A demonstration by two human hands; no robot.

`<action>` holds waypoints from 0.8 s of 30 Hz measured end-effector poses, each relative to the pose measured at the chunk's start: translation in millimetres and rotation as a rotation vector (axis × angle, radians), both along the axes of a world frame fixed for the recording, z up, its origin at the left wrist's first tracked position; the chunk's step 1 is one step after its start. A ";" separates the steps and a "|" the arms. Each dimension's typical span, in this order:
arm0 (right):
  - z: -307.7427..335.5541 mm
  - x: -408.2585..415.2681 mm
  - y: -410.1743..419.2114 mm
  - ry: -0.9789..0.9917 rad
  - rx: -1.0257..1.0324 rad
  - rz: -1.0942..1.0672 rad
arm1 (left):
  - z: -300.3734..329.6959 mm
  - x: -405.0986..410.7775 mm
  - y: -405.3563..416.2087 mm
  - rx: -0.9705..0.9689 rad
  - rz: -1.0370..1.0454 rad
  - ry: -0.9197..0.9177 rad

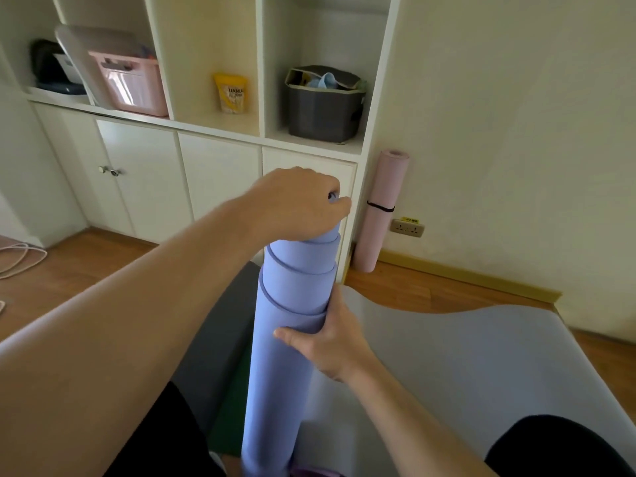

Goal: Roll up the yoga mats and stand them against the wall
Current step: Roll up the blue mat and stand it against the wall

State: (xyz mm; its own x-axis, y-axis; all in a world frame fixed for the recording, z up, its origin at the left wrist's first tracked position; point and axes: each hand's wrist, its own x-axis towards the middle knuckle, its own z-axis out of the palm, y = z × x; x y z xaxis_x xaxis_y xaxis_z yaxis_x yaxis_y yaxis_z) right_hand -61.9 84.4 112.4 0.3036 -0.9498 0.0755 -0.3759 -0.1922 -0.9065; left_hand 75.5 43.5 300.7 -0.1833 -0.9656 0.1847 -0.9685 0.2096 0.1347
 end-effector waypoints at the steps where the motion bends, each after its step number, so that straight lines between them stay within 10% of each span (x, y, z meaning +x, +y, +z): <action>1: 0.0 -4.7 -1.4 0.047 0.010 0.022 | -0.7 -0.8 0.4 -0.013 -0.006 -0.019; 24: -5.0 -30.1 8.2 0.290 -0.217 0.124 | -111.3 41.5 50.1 0.027 -0.093 -0.271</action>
